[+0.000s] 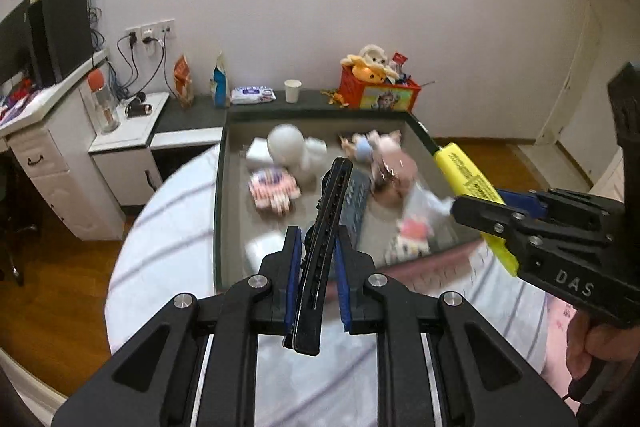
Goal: Organize rigid objects
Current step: 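Carry hair clip and highlighter over the tray and open both tools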
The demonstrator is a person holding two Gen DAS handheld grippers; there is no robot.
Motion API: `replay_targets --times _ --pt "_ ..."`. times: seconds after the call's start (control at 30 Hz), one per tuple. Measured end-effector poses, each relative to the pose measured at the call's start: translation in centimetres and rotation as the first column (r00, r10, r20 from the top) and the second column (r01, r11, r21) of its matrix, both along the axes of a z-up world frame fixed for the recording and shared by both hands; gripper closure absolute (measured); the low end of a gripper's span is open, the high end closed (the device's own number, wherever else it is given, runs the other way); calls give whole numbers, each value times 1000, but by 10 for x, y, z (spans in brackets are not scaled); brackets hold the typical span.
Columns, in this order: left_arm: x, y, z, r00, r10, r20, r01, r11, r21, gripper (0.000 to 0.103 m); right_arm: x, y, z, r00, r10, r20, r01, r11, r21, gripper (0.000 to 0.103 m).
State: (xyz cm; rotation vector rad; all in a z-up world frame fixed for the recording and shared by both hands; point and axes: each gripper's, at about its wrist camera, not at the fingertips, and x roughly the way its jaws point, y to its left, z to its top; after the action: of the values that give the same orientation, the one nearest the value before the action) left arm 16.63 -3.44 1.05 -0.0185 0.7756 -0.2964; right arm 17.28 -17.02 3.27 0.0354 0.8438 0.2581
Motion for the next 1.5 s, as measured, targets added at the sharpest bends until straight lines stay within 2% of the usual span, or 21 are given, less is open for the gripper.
replay_targets --times 0.17,0.3,0.5,0.7,0.73,0.77,0.83,0.87,1.0,1.03,1.07,1.1,1.13,1.23,1.33,1.5 --pt "47 -3 -11 999 8 -44 -8 1000 -11 87 57 11 -4 999 16 -44 -15 1000 9 78" --pt "75 -7 -33 995 21 -98 -23 999 -23 87 93 15 -31 994 12 -112 -10 1000 13 78" --pt "97 -11 -66 986 37 -162 -42 999 -27 87 110 15 -62 985 11 -173 -9 1000 11 78" --pt "103 -10 -73 983 67 -170 -68 998 -6 84 111 20 -74 979 35 -199 -38 999 -11 77" --pt "103 -10 -73 983 69 -173 -70 998 1 74 110 21 -75 979 36 -198 -39 999 -12 77" --pt "103 -10 -73 982 79 -174 -78 997 13 69 110 20 -76 980 28 -197 -32 999 -15 77" --pt "103 -5 -72 978 117 -174 -113 993 35 43 110 17 -75 981 1 -191 -7 999 -31 73" --pt "102 1 -71 975 134 -176 -131 991 26 40 109 13 -74 982 -6 -189 1 1000 -24 69" --pt "95 8 -63 978 117 -174 -122 992 -19 34 104 4 -67 985 -30 -170 30 1000 -2 42" --pt "92 8 -61 979 122 -165 -126 992 -11 24 102 1 -64 986 -38 -163 39 999 0 39" --pt "87 9 -56 980 142 -142 -143 990 9 21 101 -1 -62 986 -50 -157 51 999 0 33" --pt "82 9 -52 982 137 -130 -139 990 -2 16 99 -5 -60 987 -59 -152 60 998 5 25" --pt "77 9 -48 983 136 -121 -138 990 -5 3 96 -10 -57 987 -72 -147 75 997 20 21" --pt "62 4 -36 981 189 -53 -184 979 82 0 88 -15 -49 987 -82 -141 87 996 34 18" --pt "49 6 -25 980 193 -39 -190 980 64 0 76 -15 -39 988 -98 -118 100 995 12 17" --pt "21 6 -7 978 207 15 -207 975 74 0 51 -19 -22 989 -131 -73 132 991 10 17"
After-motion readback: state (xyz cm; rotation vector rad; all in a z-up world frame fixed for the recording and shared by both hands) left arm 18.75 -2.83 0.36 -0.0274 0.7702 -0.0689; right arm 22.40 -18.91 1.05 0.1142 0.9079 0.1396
